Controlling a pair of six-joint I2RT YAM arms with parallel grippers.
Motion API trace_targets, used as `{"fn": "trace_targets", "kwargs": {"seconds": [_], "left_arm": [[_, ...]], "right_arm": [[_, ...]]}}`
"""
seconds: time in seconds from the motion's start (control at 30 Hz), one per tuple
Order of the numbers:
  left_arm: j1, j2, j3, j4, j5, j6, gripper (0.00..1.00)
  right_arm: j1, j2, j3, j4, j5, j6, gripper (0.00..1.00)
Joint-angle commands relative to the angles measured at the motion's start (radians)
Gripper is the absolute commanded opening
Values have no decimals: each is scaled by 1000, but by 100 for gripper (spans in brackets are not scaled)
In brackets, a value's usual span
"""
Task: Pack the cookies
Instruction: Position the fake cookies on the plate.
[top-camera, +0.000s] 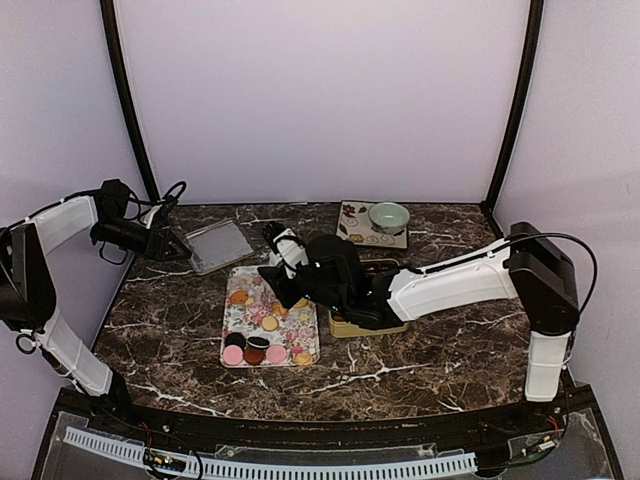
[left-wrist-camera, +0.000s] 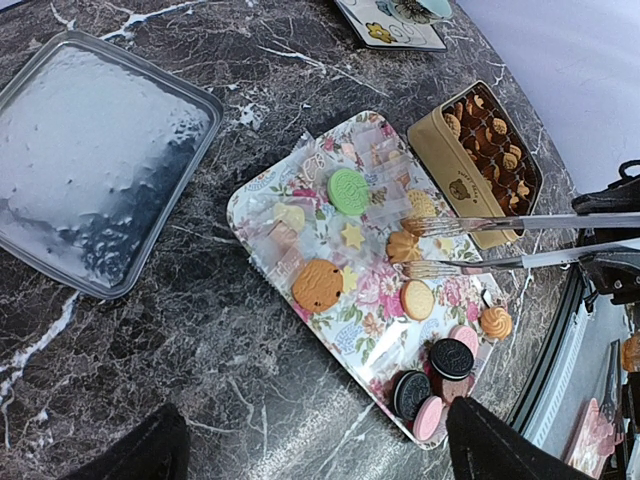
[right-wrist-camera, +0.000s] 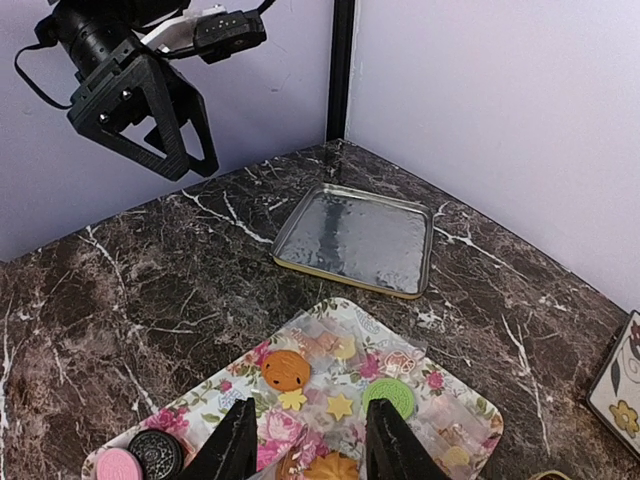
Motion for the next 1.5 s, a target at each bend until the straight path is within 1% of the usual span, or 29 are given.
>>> {"fn": "trace_targets", "kwargs": {"seconds": [0.0,0.17,0.33,0.6,0.9,1.23,1.47], "left_arm": [[6,-34,-2,-29,20,8,92],[7,-37,0,-30,19,8,92],[6,-42,-1,-32,18,8,92],[7,-41,-3,-32,17,9,92],[7,-45,-2,-38,8,19,92],[7,-39,-5,-33,14,17,92],[7,-44,-3,-38,10,20,91]], "right_arm": [[18,-66,-47,-18,26,8,37],[18,-95,-62,-15,65,-14,37],[15,-93,-46,-27,64,-25,37],[7,-38,8,4,41,-19,37],[3,41,118,24,12,-23,37],[-18,41,92,34,50,-70,37],[-32,46,106,42,35,-73,37]]}}
